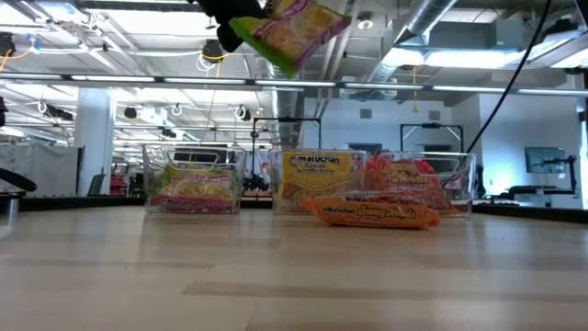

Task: Sort Maruchan noodles
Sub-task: Put the green noodle pack into the left transparent bin

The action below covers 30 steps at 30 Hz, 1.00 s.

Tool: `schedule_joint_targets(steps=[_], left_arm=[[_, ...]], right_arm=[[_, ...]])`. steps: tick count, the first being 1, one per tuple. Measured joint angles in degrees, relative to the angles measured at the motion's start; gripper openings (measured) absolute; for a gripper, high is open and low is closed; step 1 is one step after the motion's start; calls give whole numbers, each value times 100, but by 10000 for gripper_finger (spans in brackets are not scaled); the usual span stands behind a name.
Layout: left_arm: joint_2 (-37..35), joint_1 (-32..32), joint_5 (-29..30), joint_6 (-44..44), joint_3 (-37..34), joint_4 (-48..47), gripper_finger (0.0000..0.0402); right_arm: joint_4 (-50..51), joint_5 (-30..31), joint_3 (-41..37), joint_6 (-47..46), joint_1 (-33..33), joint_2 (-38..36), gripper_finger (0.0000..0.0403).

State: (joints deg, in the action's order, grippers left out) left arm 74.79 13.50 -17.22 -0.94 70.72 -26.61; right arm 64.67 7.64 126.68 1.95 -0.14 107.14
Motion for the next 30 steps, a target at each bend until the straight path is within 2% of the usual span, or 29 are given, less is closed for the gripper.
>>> schedule_joint_targets(steps=[5,9,18,24,30], left_arm=[[-117,0,242,238,0,-446,0],[-306,0,673,587,0,-954,0],[-775,528,1932,1541,4,-2356,0],[-826,1344,1943,2287,7,-2798,0],[-434,2062,1326,2978,7,-2963,0]], right_arm=[[175,29,393,1,-61,4,163],[390,26,681,1,-141,4,188],[790,23,821,20,-363,-112,196],[900,21,814,284,-496,-100,194],[920,18,814,429,-610,-101,193]])
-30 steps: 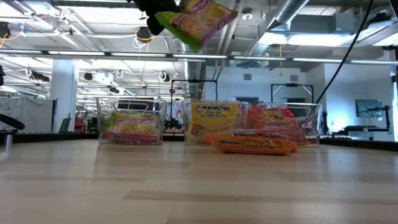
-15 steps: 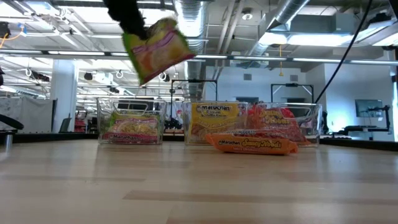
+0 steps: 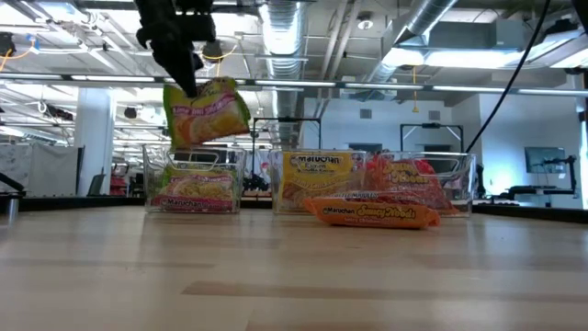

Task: Sort Maruchan noodles
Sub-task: Put the green noodle pack into the left transparent bin

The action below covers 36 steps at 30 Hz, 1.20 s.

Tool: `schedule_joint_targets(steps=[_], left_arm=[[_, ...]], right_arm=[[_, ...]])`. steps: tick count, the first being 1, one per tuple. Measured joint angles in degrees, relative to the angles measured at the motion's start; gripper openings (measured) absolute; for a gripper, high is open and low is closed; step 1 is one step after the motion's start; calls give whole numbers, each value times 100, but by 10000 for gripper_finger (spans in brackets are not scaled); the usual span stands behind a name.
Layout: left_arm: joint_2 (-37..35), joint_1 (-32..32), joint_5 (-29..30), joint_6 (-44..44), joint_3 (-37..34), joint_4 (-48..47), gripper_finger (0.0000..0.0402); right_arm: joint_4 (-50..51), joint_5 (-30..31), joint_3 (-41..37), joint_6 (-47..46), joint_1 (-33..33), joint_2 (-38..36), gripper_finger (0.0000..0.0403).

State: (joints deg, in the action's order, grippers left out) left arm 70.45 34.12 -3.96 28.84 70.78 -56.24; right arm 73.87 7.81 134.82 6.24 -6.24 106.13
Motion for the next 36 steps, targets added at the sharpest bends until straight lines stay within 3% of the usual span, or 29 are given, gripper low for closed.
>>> schedule_joint_targets(steps=[18,30,36], left_arm=[[1375,172,-420,301,0,-453,0],[2165,163,-77,190,0,-373,1],[2235,148,-21,-293,0,-216,25]], right_arm=[[117,-22,0,198,-136,2,193],[229,-24,0,326,-131,2,193],[263,-26,0,326,-131,2,193]])
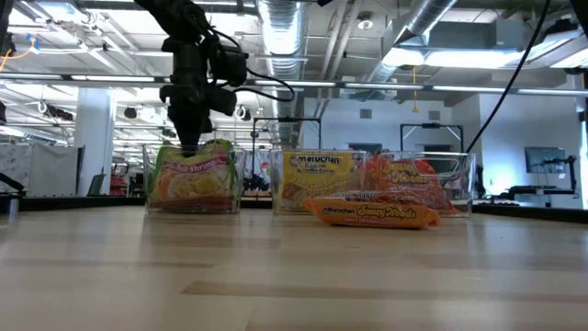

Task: Sort Maruchan noodles
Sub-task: Put the green noodle pack into the left transparent bin, then adjust the left transparent bin

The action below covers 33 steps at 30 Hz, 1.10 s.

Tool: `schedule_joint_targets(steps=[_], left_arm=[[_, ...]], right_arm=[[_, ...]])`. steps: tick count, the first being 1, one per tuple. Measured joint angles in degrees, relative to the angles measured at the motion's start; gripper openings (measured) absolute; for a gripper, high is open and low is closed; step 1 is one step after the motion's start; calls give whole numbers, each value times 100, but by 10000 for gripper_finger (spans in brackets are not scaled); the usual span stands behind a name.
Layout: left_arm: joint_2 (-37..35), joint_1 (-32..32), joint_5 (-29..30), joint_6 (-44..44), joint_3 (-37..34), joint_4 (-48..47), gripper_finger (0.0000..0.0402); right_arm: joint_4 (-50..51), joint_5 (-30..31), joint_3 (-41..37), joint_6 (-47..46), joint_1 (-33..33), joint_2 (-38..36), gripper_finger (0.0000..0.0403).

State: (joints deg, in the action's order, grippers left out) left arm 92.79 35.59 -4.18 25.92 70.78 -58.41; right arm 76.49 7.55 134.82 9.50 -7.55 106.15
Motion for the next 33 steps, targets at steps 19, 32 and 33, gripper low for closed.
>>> schedule_joint_targets(steps=[19,32,33], left_arm=[[-19,2,-323,-980,959,-899,107],[-72,-735,-1764,-1898,1455,-1409,107],[-70,-874,-1769,-1858,1337,-1402,107]], right_arm=[[315,-13,-4,0,0,0,193],[766,-13,-4,-62,0,2,193],[780,-13,-4,-86,0,2,193]])
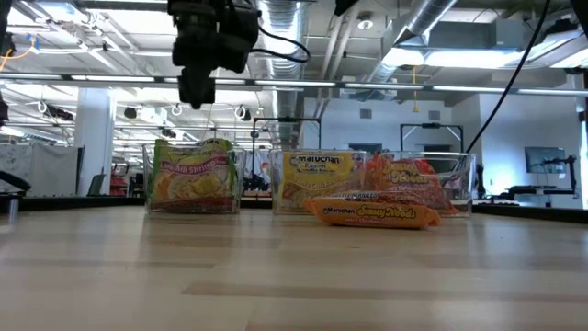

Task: Sort Maruchan noodles
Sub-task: Adjust the left transparent bin

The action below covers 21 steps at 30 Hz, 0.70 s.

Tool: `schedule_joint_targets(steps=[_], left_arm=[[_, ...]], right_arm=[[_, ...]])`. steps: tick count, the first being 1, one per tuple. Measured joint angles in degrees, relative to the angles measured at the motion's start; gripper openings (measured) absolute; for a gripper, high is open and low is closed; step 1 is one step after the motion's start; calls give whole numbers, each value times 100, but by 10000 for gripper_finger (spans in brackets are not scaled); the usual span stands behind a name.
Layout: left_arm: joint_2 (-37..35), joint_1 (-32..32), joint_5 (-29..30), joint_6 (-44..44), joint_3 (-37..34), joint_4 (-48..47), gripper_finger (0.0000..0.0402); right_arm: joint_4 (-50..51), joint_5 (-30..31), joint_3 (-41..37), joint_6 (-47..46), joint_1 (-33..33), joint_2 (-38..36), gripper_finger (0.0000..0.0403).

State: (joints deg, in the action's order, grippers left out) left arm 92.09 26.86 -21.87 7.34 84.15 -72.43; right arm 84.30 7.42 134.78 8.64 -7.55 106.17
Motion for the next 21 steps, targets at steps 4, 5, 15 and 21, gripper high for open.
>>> schedule_joint_targets(steps=[4,5,15,21], left_arm=[[0,-448,291,33,-477,53,107],[0,-516,466,31,-599,62,107],[0,-523,1620,-143,-1343,450,107],[-2,-208,1769,-223,-1607,401,107]], right_arm=[[82,0,0,-4,0,0,193],[81,0,0,-3,0,0,193],[72,0,0,-24,0,0,193],[74,0,0,-111,4,0,193]])
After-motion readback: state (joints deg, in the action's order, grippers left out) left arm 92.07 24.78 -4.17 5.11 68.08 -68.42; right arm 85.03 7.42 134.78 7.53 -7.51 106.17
